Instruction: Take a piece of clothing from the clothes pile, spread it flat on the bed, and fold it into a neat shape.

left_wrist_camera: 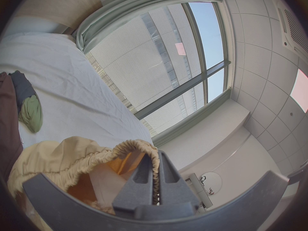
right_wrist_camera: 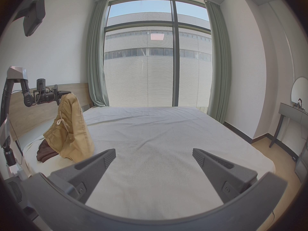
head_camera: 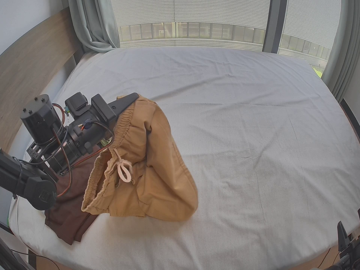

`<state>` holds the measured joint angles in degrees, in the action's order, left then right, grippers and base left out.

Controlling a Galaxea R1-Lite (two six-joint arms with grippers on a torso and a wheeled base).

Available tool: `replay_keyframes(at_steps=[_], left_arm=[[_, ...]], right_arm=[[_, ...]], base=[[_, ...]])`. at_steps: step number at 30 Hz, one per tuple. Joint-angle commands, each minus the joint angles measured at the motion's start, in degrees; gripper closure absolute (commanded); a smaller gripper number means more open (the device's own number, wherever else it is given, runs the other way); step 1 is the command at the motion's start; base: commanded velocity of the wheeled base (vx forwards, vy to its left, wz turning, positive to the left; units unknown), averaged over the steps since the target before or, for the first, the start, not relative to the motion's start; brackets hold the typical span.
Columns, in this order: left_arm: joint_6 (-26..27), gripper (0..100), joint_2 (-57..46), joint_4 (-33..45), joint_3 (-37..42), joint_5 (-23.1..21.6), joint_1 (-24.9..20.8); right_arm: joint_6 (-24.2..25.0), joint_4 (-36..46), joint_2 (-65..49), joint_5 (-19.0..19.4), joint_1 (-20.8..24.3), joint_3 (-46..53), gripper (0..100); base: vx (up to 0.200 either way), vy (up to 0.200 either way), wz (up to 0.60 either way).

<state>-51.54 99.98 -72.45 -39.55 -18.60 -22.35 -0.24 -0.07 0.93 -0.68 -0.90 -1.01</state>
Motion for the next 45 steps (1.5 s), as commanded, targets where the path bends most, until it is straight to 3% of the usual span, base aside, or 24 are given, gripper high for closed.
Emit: replay_keyframes(at_steps=[1,7,28,37,45], left_arm=[[-0.05,100,0.04,0.03,-0.44,0.06,-0.77],[-0.05,100,-0.04,0.03,-1.50,0.15,-1.65],[-1.63,100,5.85,0.73,-11.87,3.31,-12.37],[-7.87,100,9.36,0.55,-18.20,3.31,-17.91],[-8.31,100,12.44,1.35,-24.09,3.22,-23.36]], right_arm=[[-0.02,-0.01,-0.66,-0.02,0.02,0.92,0],[-0.02,-0.01,-0.66,-0.02,-0.06,0.92,0],[-0.02,-0.01,-0.66,-0.02,0.02,0.92,0],[-0.02,-0.01,-0.66,-0.02,-0.06,1.01,0],[-0.02,-0.01,-0.66,-0.02,-0.06,1.01,0]], base=[[0.000,0.000,0.00],[0.000,0.000,0.00],[0.000,0.000,0.00],[0.000,0.000,0.00],[0.000,0.000,0.00]])
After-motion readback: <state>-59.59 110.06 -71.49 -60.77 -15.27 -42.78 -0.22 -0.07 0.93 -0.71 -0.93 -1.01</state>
